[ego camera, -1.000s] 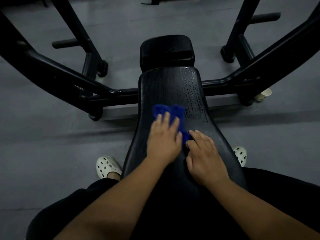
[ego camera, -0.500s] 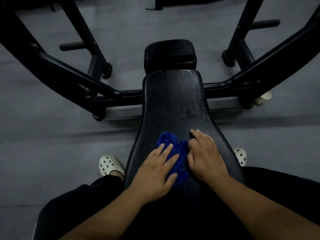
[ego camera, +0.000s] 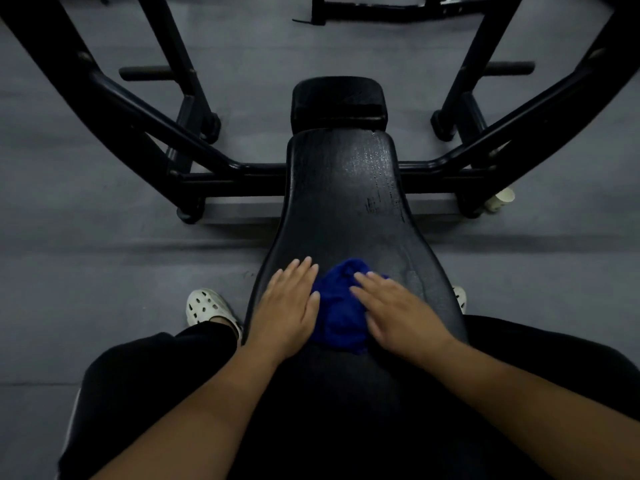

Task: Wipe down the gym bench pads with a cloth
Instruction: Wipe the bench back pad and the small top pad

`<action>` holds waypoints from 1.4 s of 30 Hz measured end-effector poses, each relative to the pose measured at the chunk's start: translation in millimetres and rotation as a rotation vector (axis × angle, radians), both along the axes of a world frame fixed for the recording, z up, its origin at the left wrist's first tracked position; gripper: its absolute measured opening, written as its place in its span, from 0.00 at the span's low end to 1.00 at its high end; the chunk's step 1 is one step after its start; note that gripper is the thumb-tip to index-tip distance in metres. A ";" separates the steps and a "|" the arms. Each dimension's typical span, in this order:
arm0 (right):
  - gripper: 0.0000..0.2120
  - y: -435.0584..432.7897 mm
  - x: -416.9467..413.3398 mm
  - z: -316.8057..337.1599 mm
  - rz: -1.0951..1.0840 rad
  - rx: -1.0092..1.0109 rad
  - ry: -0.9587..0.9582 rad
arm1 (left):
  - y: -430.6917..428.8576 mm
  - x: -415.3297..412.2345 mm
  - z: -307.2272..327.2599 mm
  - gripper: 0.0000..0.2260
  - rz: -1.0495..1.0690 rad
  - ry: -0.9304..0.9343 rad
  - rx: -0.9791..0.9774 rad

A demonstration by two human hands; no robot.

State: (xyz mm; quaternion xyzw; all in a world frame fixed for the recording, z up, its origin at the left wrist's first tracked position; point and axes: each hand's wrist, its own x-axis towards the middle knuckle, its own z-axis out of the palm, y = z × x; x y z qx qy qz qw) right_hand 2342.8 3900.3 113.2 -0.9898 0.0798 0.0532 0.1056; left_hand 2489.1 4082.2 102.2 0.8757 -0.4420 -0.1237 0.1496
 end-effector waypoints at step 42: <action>0.22 -35.7 57.0 -6.2 0.134 0.153 -0.102 | -53.8 40.9 -13.3 0.29 -0.010 -0.224 0.074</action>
